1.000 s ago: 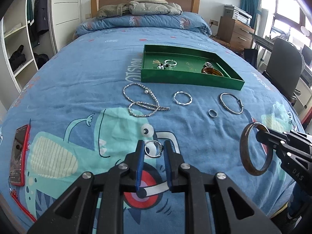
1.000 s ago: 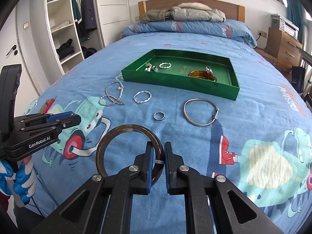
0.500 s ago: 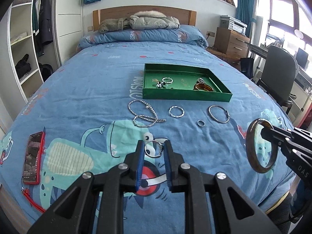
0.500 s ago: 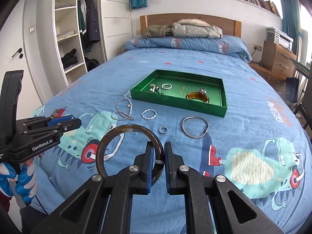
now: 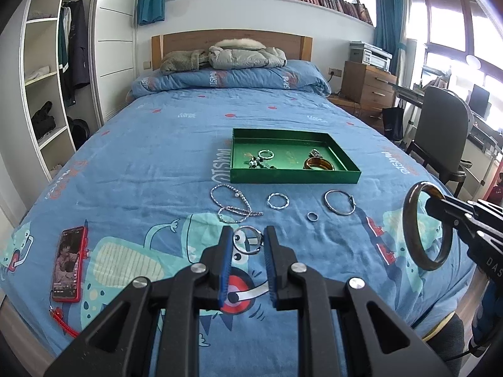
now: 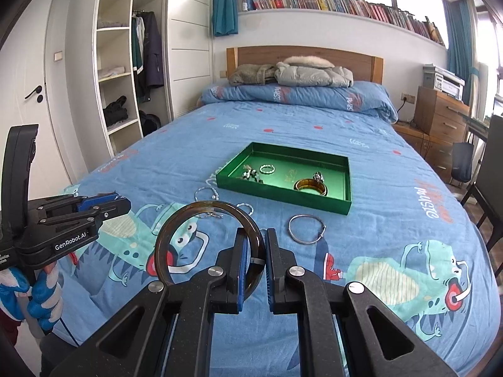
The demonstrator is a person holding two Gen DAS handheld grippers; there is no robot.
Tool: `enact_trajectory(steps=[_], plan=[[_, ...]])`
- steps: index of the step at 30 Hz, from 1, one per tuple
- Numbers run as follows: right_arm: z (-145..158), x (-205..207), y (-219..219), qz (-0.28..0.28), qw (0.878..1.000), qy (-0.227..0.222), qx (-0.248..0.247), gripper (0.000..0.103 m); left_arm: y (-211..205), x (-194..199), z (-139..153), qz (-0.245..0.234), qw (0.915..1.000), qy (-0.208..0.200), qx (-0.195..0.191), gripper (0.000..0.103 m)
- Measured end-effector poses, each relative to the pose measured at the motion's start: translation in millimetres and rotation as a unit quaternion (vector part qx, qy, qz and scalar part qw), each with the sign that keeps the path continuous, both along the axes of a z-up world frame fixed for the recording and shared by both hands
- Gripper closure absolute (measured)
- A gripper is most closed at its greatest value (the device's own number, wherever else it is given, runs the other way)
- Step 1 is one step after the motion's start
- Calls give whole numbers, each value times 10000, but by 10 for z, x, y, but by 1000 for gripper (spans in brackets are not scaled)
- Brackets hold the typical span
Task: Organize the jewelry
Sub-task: 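Carry the small ring and brown bangle into the green tray and release both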
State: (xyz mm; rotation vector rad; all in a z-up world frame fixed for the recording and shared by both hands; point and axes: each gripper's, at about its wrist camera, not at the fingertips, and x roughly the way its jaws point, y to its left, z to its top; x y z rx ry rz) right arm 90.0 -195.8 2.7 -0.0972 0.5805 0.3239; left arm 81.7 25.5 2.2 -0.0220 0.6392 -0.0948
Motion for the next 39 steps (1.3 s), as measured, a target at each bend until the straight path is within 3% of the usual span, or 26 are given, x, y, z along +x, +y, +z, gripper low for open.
enact_trajectory(steps=[11,20,29,39], plan=[[270,-11,-16,39,9995,-315,73,92,18,78,123,4,9999,-129,-23,85],[370,307,-62,15,9990,-419,142,92,5,424,143,-11,9999,-112,12,85],[417,979,-168,-162,9985,-473,219,92,-65,1145,113,-84,10000,-39,25,85],[248,1907,-301,-422,9982,-325,290,92,-406,2104,-147,-319,9991,146,244,85]])
